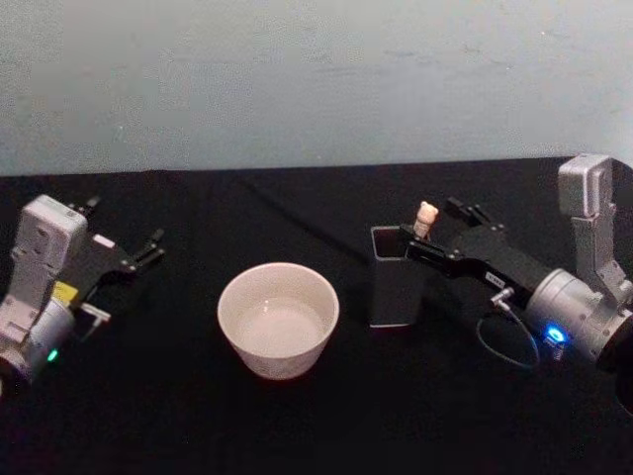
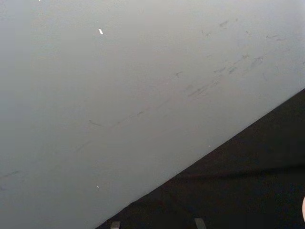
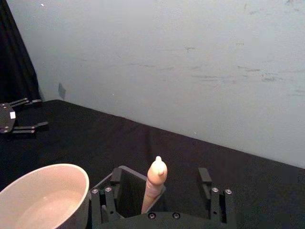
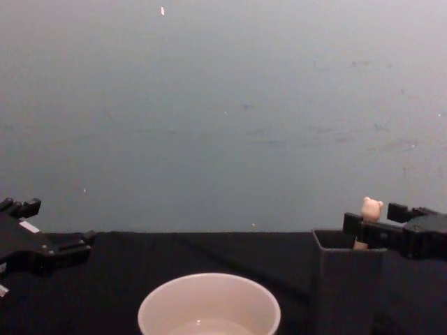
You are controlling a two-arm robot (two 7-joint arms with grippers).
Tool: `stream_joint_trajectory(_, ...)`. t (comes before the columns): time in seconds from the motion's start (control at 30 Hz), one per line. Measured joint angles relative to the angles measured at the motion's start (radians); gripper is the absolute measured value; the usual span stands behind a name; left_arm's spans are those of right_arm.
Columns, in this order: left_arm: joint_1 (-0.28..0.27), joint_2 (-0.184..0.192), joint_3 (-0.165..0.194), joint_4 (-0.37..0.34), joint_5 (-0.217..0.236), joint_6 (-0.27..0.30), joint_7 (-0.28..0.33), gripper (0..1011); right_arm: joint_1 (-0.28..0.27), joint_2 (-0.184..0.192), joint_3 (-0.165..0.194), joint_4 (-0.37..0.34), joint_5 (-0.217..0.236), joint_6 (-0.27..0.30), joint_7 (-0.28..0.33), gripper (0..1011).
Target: Pick up the stirring spoon with one hand, stir inside the cup, then place it back in its original position.
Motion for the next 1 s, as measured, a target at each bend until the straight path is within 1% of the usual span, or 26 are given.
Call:
stream_joint_trajectory(0.07,0.000,0.000,0.000,0.000,0.000,0.000,0.000,1001,0.000,0.000,0.000,0.000,0.000,0.000,0.000,960)
stream_joint_trajectory(0.17,0.000,0.000,0.000,0.000,0.000,0.000,0.000,1001,0.000,0.000,-0.001,0.000,0.000,0.000,0.000,882)
stream_joint_trajectory(0.2,0.000,0.000,0.000,0.000,0.000,0.000,0.000,1001,0.000,0.000,-0.001,0.000,0.000,0.000,0.000,882)
stream_joint_trajectory(0.23,0.000,0.000,0.000,0.000,0.000,0.000,0.000,1001,0.000,0.000,-0.001,0.000,0.000,0.000,0.000,835)
stream_joint_trajectory(0.3,0.000,0.000,0.000,0.000,0.000,0.000,0.000,1001,0.000,0.000,-0.001,0.000,0.000,0.000,0.000,796)
stream_joint_trajectory(0.37,0.000,0.000,0.000,0.000,0.000,0.000,0.000,1001,0.000,0.001,-0.001,0.000,0.000,0.000,0.000,721)
stream_joint_trajectory(0.4,0.000,0.000,0.000,0.000,0.000,0.000,0.000,1001,0.000,0.000,-0.001,0.000,0.000,0.000,0.000,705)
stream_joint_trajectory(0.57,0.000,0.000,0.000,0.000,0.000,0.000,0.000,1001,0.000,0.000,-0.001,0.000,0.000,0.000,-0.001,522)
stream_joint_trajectory(0.6,0.000,0.000,0.000,0.000,0.000,0.000,0.000,1001,0.000,0.001,-0.001,0.000,0.000,0.000,-0.001,503)
stream_joint_trajectory(0.63,0.000,0.000,0.000,0.000,0.000,0.000,0.000,1001,0.000,0.001,-0.001,0.000,0.000,0.000,-0.001,460)
stream_joint_trajectory(0.67,0.000,0.000,0.000,0.000,0.000,0.000,0.000,1001,0.000,0.000,-0.001,0.000,0.000,0.000,-0.001,446)
stream_joint_trajectory(0.7,0.000,0.000,0.000,0.000,0.000,0.000,0.000,1001,0.000,0.000,-0.001,0.000,0.000,0.000,-0.001,393)
stream_joint_trajectory(0.8,0.000,0.000,0.000,0.000,0.000,0.000,0.000,1001,0.000,0.000,-0.001,0.000,0.000,0.000,-0.001,316)
stream_joint_trajectory(0.83,0.000,0.000,0.000,0.000,0.000,0.000,0.000,1001,0.000,0.001,-0.001,0.000,0.000,0.000,-0.001,273)
stream_joint_trajectory(0.93,0.000,0.000,0.000,0.000,0.000,0.000,0.000,1001,0.000,0.000,-0.001,0.000,0.001,-0.001,-0.001,213)
stream_joint_trajectory(1.0,0.000,0.000,0.000,0.000,0.000,0.000,0.000,1001,0.000,0.000,-0.001,0.000,0.001,-0.001,-0.001,213)
